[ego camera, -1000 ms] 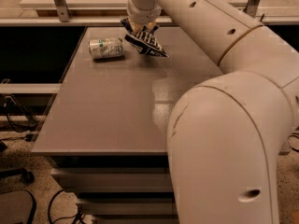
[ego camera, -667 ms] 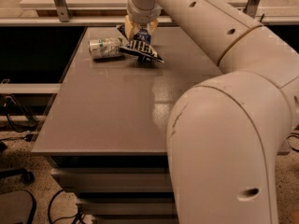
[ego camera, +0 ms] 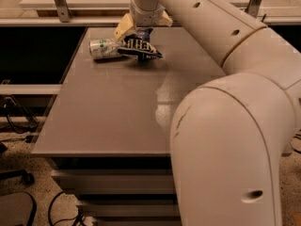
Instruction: Move blue chip bag near 7up can
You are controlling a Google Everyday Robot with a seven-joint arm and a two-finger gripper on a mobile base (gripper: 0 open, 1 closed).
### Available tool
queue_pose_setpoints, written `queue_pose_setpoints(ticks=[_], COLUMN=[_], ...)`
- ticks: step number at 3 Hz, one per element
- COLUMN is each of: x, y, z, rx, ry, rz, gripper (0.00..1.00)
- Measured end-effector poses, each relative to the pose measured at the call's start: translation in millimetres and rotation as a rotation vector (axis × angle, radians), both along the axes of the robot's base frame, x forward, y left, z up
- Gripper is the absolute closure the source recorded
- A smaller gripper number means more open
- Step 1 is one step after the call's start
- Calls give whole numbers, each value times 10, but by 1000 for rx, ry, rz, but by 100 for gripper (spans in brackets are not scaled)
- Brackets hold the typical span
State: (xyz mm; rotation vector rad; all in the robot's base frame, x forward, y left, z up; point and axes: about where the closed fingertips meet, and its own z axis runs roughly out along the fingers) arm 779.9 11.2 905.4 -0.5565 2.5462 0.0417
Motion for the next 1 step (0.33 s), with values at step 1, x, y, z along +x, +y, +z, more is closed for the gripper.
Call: queue_pose_setpoints(ticks=[1], x=[-2], y=[-9], z=[11], rx=[13], ry=[-4], rz=[7], gripper=[0])
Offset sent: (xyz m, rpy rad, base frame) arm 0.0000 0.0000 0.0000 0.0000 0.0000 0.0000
